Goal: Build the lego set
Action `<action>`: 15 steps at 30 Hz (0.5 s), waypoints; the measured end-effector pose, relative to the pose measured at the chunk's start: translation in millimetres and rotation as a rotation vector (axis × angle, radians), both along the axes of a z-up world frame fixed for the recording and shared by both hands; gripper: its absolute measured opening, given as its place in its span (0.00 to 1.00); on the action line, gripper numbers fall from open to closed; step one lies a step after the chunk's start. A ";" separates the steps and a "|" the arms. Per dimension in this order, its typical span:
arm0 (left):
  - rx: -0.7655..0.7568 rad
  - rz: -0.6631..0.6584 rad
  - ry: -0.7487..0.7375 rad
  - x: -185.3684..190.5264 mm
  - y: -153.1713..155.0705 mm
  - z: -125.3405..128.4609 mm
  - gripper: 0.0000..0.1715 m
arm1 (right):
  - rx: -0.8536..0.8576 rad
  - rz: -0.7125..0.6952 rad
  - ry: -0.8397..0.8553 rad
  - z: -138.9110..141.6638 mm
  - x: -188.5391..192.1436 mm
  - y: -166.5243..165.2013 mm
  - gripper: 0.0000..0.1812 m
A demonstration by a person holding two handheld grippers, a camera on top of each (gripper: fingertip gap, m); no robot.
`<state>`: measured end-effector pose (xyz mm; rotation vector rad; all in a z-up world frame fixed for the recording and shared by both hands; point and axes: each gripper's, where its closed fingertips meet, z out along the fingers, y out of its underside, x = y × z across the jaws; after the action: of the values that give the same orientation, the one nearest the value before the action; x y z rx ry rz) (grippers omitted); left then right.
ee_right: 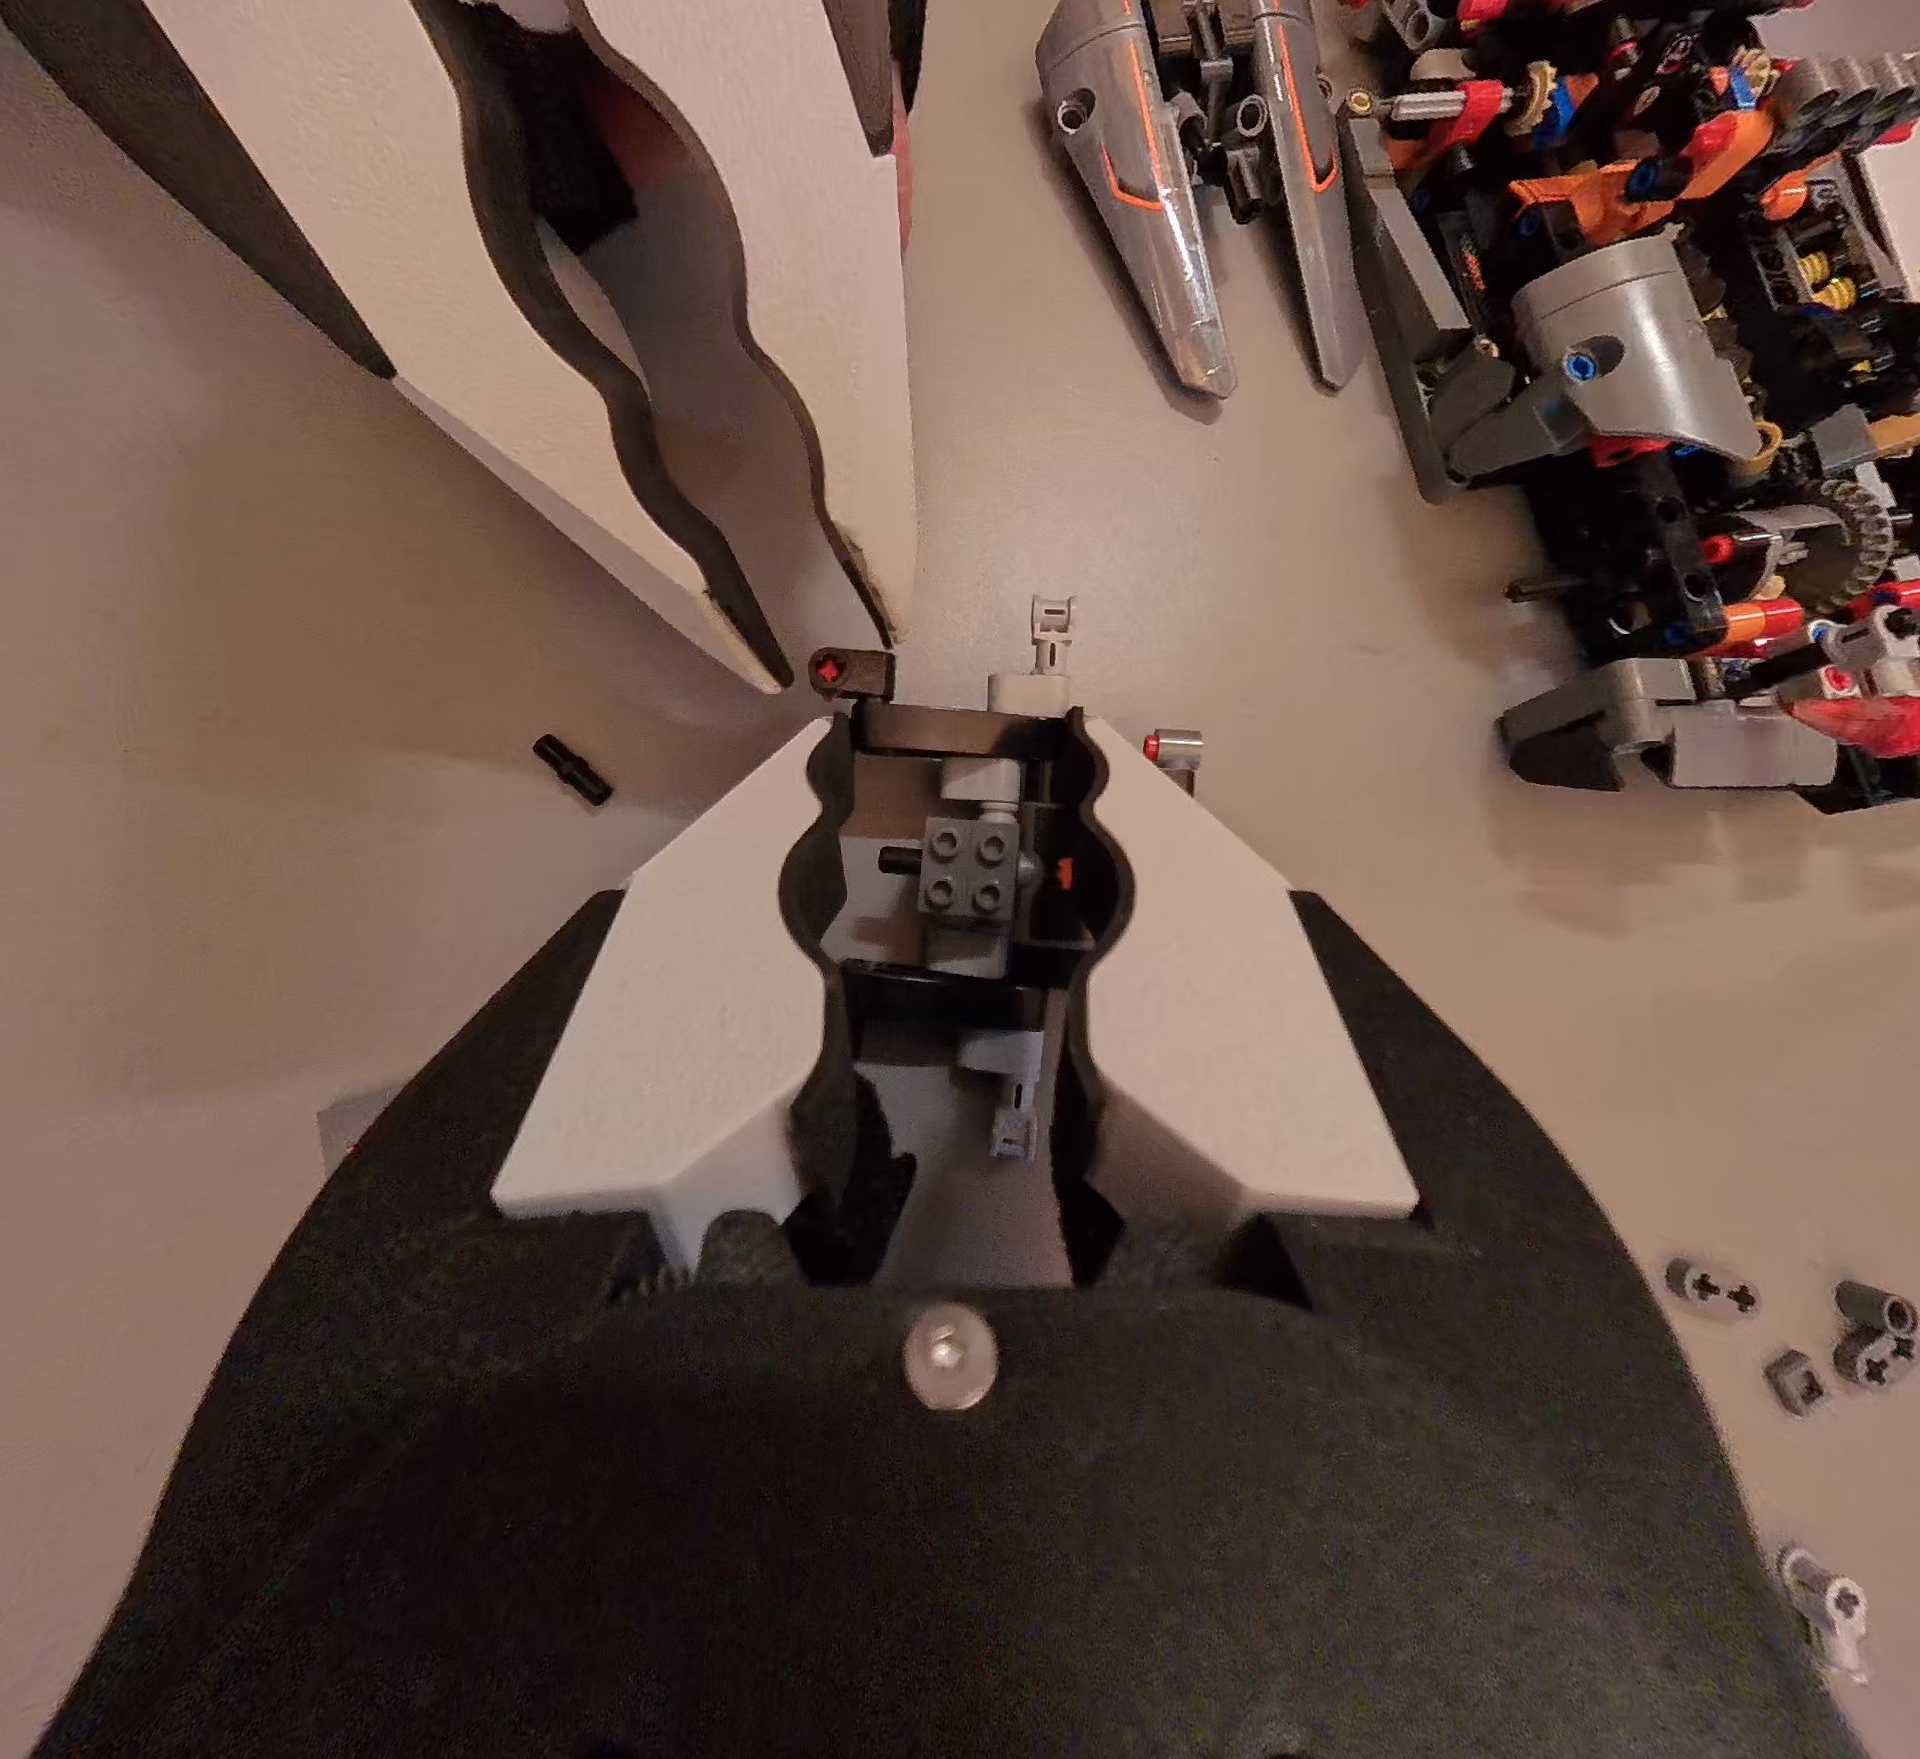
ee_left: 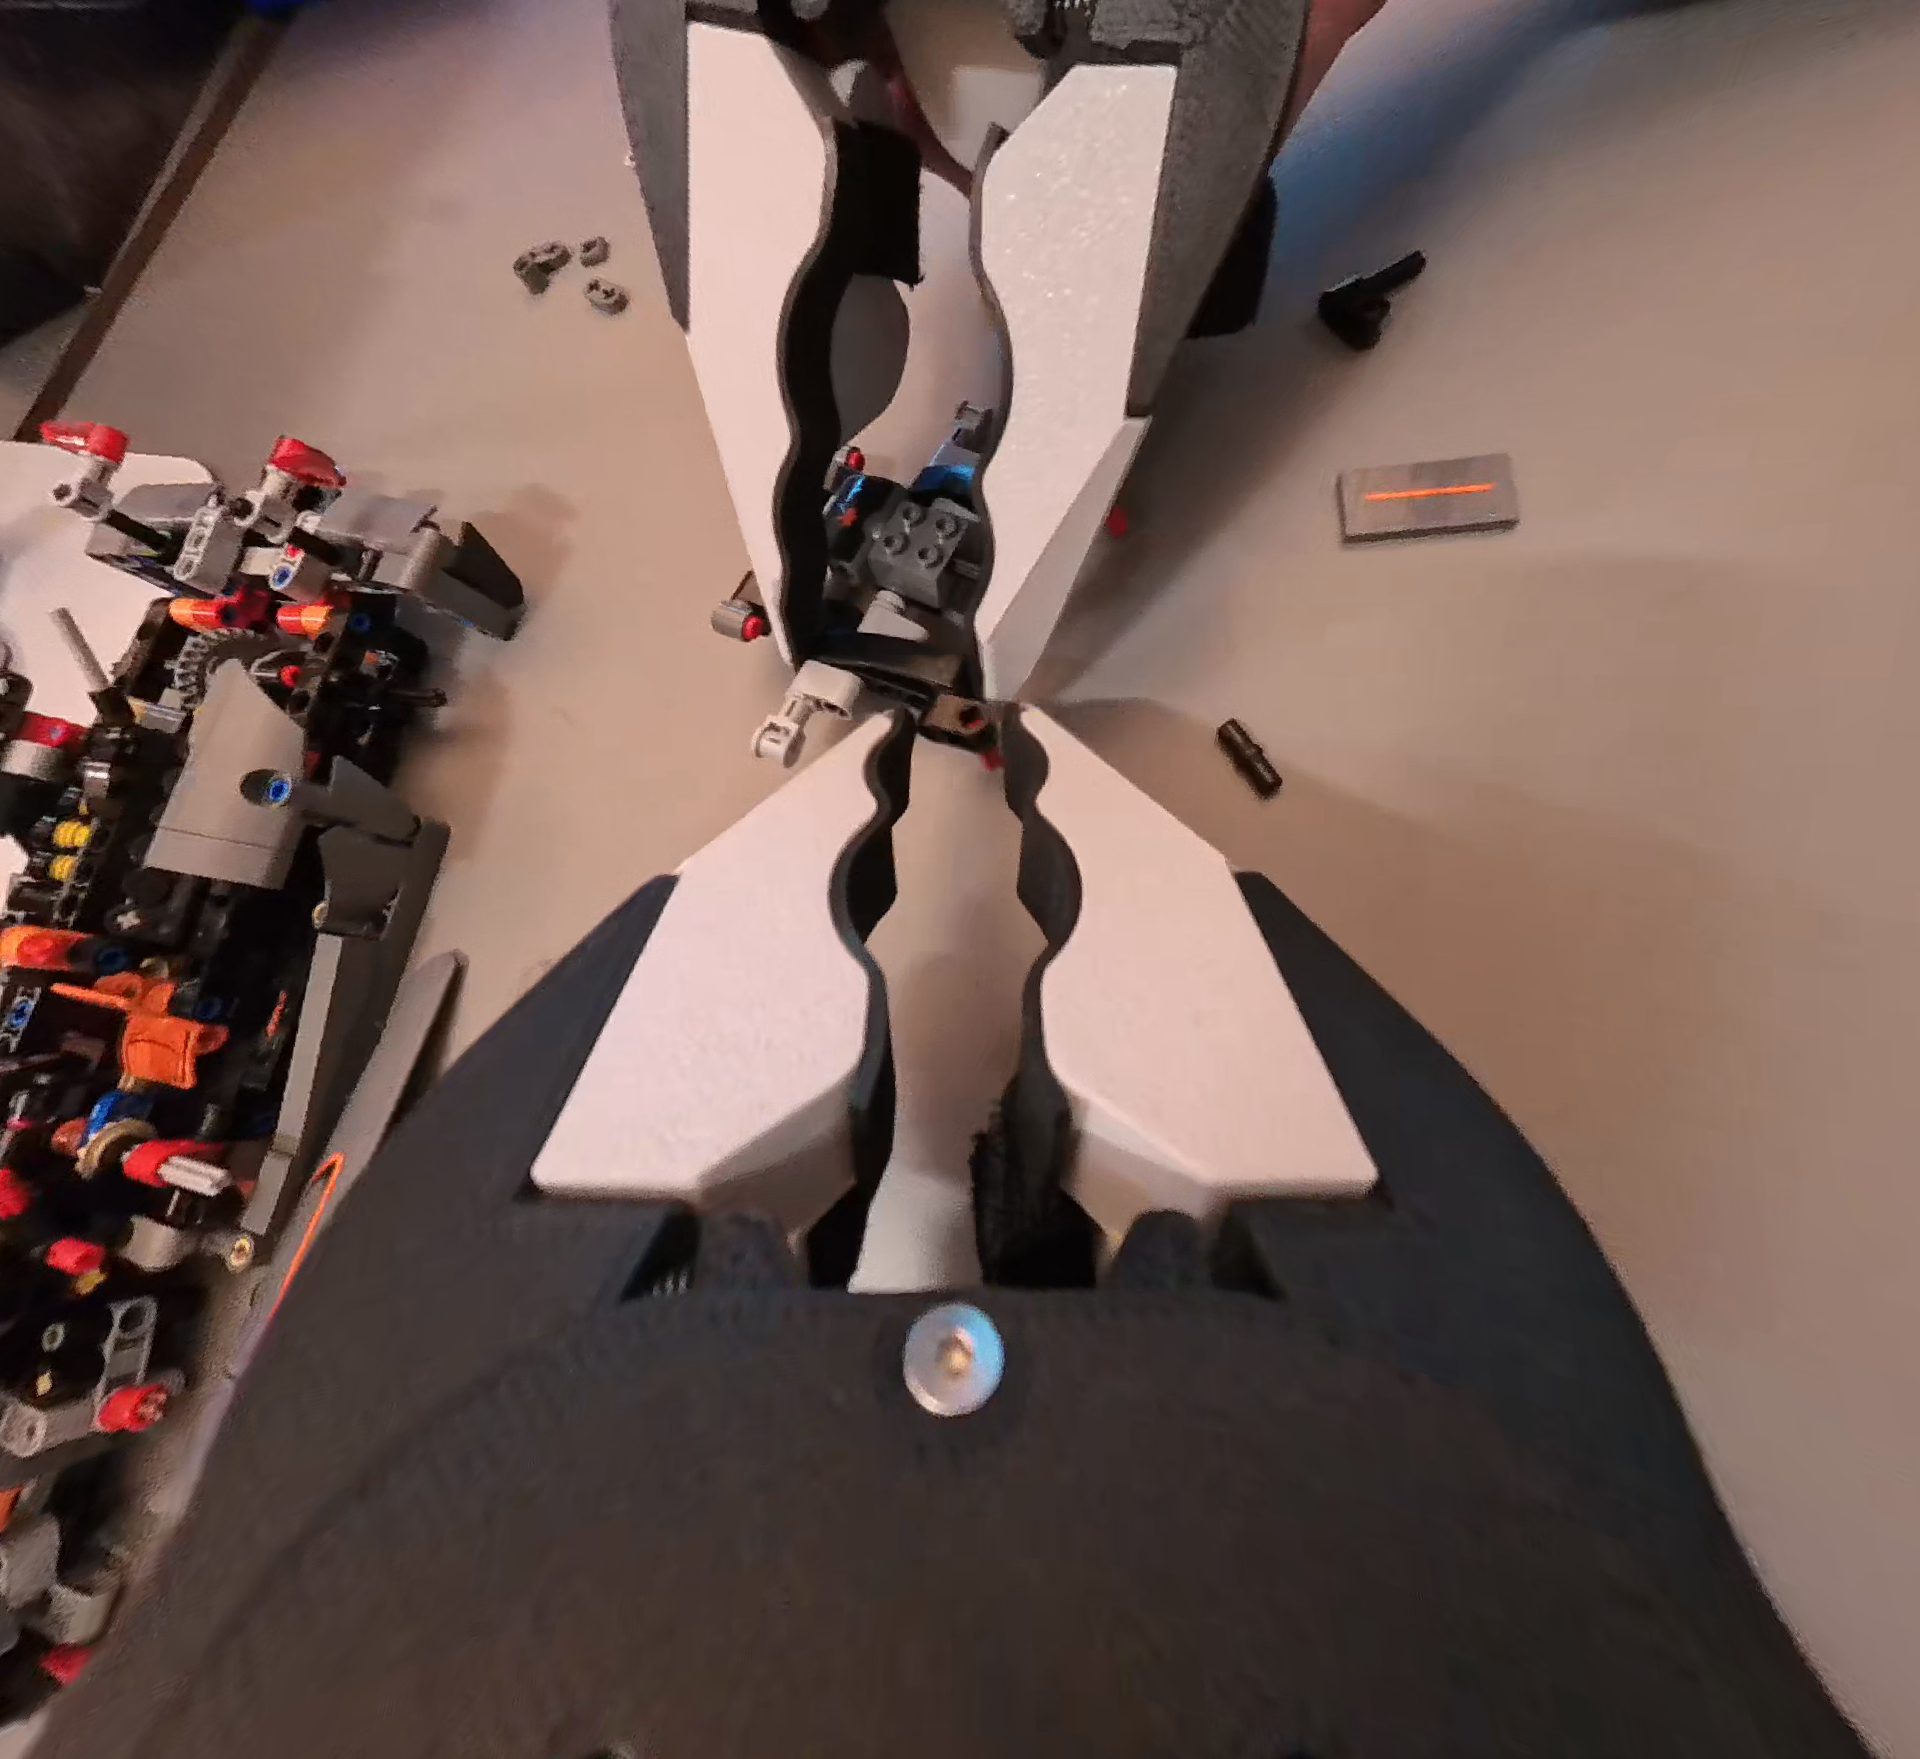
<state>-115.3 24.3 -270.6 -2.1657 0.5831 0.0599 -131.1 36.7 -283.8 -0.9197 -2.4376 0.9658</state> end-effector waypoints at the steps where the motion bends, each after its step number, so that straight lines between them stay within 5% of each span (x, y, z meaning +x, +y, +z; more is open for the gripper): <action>1: 0.004 -0.012 -0.002 1.0 0.3 0.6 0.09 | 0.001 0.000 0.000 0.0 0.0 0.0 0.21; 11: -0.002 -0.078 0.044 0.8 0.4 0.2 0.06 | 0.003 0.006 -0.007 -0.4 0.5 -0.7 0.21; 15: 0.031 -0.091 -0.052 2.7 2.4 12.9 0.03 | 0.003 0.008 -0.009 -0.6 0.7 -1.0 0.21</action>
<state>-112.6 26.7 -257.6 -2.1019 0.6459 -0.0358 -130.4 35.7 -284.4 -0.9157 -2.4517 0.9626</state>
